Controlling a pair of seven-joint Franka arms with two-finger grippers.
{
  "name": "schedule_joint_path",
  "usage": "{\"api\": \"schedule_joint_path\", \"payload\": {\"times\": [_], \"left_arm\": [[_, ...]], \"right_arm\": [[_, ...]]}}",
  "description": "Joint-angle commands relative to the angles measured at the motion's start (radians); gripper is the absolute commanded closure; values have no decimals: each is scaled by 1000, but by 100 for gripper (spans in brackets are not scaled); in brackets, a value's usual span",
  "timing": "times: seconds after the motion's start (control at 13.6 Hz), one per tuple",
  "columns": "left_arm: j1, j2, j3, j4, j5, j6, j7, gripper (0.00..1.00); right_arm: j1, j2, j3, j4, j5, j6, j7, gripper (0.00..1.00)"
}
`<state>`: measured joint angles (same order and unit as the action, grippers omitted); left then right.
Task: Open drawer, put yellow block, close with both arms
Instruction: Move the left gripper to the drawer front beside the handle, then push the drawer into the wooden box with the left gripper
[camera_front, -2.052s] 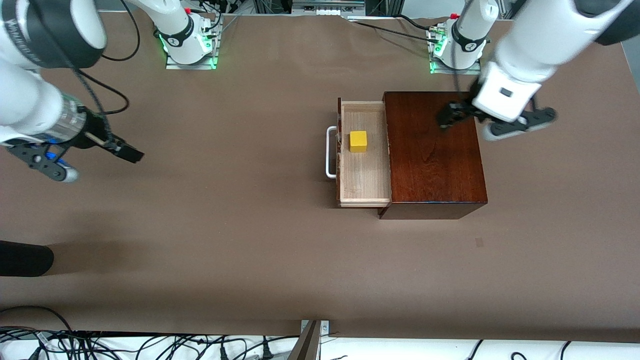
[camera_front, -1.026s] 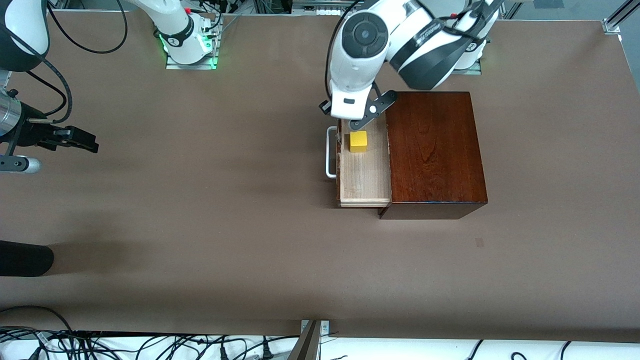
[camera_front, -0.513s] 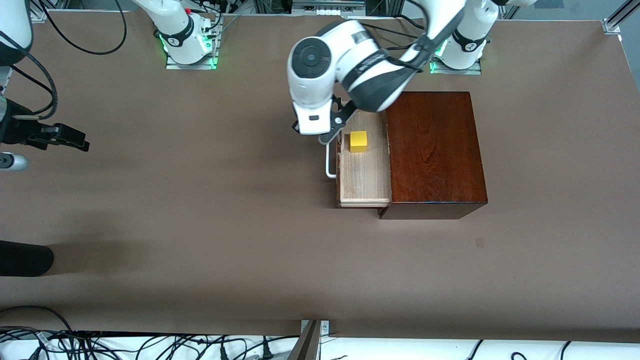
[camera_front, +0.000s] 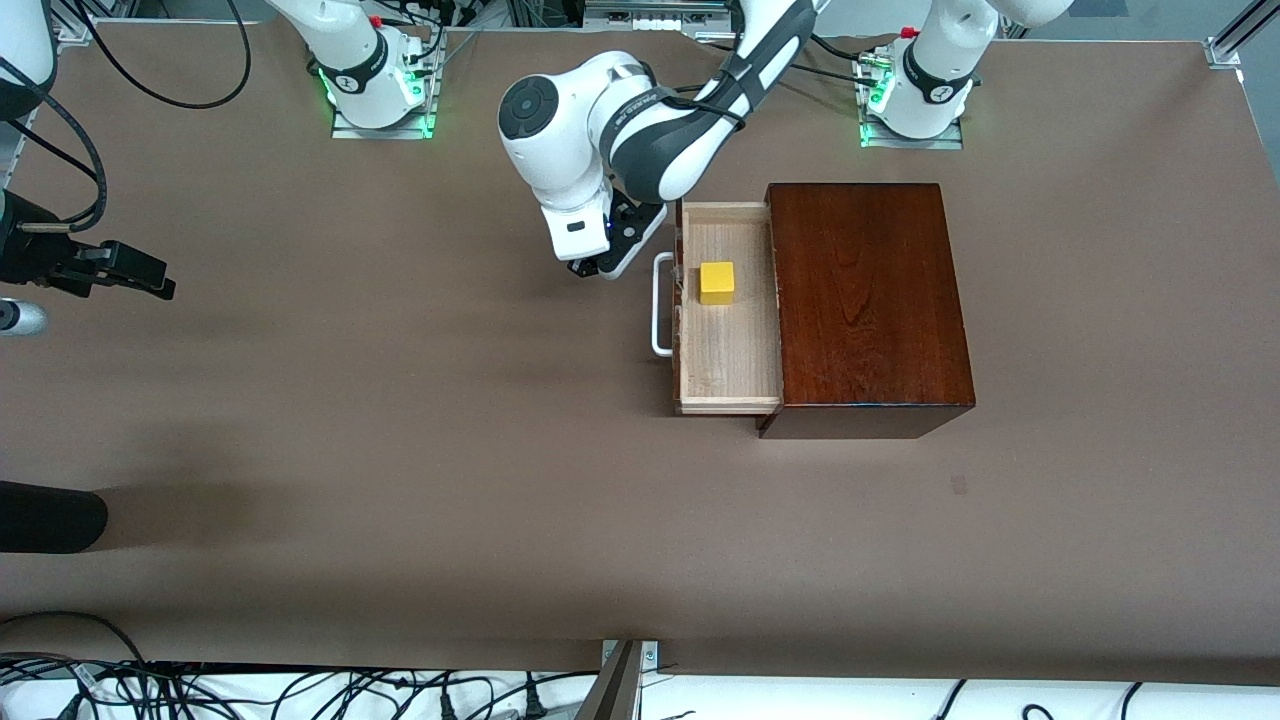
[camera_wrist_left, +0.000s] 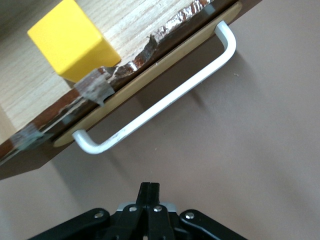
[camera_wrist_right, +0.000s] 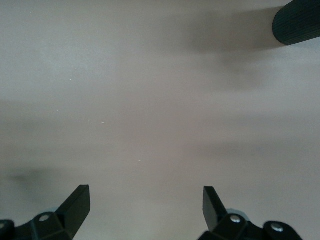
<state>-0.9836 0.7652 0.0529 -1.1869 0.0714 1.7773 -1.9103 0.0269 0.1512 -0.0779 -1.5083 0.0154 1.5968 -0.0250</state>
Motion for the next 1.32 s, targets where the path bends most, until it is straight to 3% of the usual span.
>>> {"api": "schedule_joint_path", "payload": {"times": [0.0,1.25], "left_arm": [[0,43,31,44,51,-10,-7,100],[121,57,31,33,59,-12,-145,100]], "right_arm": [[-18,-21,21,-21,-26,6,-4,0],[-18,-21,20,0,-22,-3,-6,0]]}}
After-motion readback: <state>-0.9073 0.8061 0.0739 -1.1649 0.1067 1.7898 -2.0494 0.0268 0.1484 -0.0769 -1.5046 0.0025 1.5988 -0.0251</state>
